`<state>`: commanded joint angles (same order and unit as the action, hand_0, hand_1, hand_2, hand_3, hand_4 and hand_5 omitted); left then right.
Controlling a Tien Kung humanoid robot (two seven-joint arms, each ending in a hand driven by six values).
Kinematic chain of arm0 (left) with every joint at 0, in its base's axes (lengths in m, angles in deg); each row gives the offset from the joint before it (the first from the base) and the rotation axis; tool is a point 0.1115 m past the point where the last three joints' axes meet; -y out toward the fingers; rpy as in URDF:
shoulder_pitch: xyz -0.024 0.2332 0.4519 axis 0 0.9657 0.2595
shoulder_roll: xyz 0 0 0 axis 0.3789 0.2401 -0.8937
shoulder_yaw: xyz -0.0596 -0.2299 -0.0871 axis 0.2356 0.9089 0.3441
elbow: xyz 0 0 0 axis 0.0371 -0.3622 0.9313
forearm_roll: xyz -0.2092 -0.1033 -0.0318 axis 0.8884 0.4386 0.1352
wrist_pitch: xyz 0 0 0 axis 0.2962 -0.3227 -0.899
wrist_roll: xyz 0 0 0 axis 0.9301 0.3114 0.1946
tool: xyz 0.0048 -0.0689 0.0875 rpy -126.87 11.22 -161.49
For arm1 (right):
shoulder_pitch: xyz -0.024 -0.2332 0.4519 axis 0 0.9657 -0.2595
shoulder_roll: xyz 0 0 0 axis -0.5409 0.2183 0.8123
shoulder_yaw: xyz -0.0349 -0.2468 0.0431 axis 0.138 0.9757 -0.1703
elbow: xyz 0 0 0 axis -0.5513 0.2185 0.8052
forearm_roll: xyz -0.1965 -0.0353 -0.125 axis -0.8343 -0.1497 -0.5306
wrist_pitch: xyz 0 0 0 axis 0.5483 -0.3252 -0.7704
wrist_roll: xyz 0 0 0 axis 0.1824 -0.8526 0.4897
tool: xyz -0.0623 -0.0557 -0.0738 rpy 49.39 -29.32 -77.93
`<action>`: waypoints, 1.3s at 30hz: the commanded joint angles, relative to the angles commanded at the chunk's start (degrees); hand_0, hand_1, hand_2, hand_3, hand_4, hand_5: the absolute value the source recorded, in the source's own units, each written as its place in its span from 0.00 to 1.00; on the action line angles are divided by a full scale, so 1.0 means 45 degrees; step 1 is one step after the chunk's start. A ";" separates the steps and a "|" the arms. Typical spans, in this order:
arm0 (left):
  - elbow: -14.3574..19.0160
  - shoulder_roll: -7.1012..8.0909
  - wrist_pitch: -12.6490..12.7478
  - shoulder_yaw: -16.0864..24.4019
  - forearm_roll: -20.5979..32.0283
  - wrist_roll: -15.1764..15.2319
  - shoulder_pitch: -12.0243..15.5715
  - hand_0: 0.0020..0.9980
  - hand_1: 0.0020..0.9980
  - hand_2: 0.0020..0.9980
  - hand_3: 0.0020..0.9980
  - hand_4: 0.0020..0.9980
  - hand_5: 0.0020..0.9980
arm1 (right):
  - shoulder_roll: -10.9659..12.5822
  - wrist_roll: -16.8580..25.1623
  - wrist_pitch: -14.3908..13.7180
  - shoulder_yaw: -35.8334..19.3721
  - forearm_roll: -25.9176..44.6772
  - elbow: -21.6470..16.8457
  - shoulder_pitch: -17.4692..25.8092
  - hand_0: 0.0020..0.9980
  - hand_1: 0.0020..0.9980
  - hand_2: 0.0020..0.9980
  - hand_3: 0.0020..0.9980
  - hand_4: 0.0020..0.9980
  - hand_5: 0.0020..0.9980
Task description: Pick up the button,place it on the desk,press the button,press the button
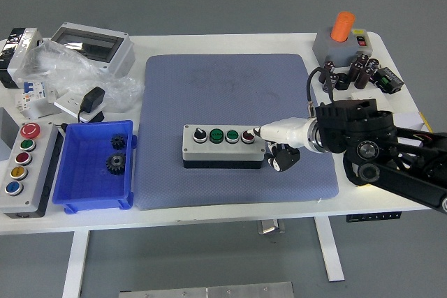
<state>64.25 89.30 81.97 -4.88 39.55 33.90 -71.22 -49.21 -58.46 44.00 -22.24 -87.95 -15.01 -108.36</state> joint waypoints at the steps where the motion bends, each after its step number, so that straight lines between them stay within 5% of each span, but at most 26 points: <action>1: 0.0000 -0.0001 0.0001 -0.0012 0.0012 0.0012 -0.0002 0.60 0.58 0.56 0.56 0.10 0.00 | 0.0004 0.0000 0.0057 0.0045 -0.0009 -0.0013 0.0002 0.55 0.51 0.32 1.00 0.23 0.04; 5: -0.0001 0.0003 0.0005 -0.0072 0.0097 0.0078 -0.0007 0.60 0.58 0.56 0.56 0.10 0.00 | 0.0040 0.0000 0.0102 0.0151 -0.0023 -0.0126 0.0011 0.55 0.51 0.32 1.00 0.23 0.04; 9: -0.0005 -0.0003 0.0022 -0.0074 0.0115 0.0121 0.0000 0.60 0.58 0.56 0.56 0.10 0.00 | 0.0235 0.0711 -0.0830 -0.0474 0.0409 -0.0496 0.0119 0.54 0.50 0.31 1.00 0.23 0.04; 18: -0.0001 -0.0050 0.0063 -0.0022 0.0049 0.0074 0.0043 0.61 0.58 0.56 0.56 0.11 0.00 | 0.0611 0.3877 -0.4574 -0.2385 0.2939 -0.1008 0.0744 0.54 0.49 0.31 1.00 0.24 0.05; 19: -0.0001 -0.0057 0.0067 -0.0015 0.0037 0.0059 0.0050 0.61 0.58 0.56 0.56 0.11 0.00 | 0.0585 0.4239 -0.5075 -0.2438 0.2859 -0.0944 0.0833 0.52 0.48 0.33 1.00 0.39 0.14; 23: -0.0003 -0.0083 0.0082 -0.0019 0.0027 0.0028 0.0068 0.61 0.58 0.56 0.56 0.11 0.00 | 0.0307 0.5477 -0.7009 -0.2694 0.1799 -0.0416 0.1335 0.52 0.48 0.33 1.00 0.39 0.14; 24: -0.0004 -0.0090 0.0089 -0.0032 0.0039 0.0029 0.0072 0.61 0.58 0.56 0.56 0.11 0.00 | 0.0190 0.5806 -0.7568 -0.2872 0.1493 -0.0229 0.1516 0.59 0.54 0.51 0.78 0.66 0.37; 29: 0.0001 -0.0147 0.0265 -0.0159 0.0090 -0.0066 0.0105 0.61 0.58 0.56 0.56 0.11 0.00 | -0.0559 0.7140 -0.9422 -0.4007 0.1494 0.0754 0.2584 0.59 0.54 0.51 0.78 0.66 0.37; 30: 0.0003 -0.0160 0.0355 -0.0189 0.0080 -0.0119 0.0114 0.61 0.58 0.56 0.55 0.11 0.00 | -0.0715 0.7390 -0.9716 -0.4236 0.1712 0.0920 0.2807 0.75 0.72 0.73 0.80 0.83 0.65; 34: 0.0003 -0.0198 0.0724 -0.0314 0.0047 -0.0373 0.0162 0.61 0.58 0.56 0.55 0.11 0.00 | -0.1182 0.8503 -1.0800 -0.5088 0.2803 0.1471 0.3739 0.75 0.72 0.73 0.80 0.83 0.65; 36: -0.0002 -0.0204 0.0874 -0.0361 0.0006 -0.0518 0.0185 0.61 0.58 0.56 0.56 0.12 0.00 | -0.1292 0.9015 -1.1047 -0.5242 0.3359 0.1657 0.4021 0.83 0.78 0.81 0.82 0.88 0.74; 39: -0.0008 -0.0207 0.1201 -0.0390 -0.0212 -0.0841 0.0209 0.61 0.58 0.56 0.56 0.12 0.00 | -0.1460 0.9740 -1.1015 -0.5282 0.4221 0.1902 0.4339 0.83 0.78 0.81 0.82 0.88 0.74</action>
<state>64.22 88.37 87.37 -6.64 38.60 30.12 -70.28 -55.79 -14.63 -5.56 -46.01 -68.96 -6.46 -88.83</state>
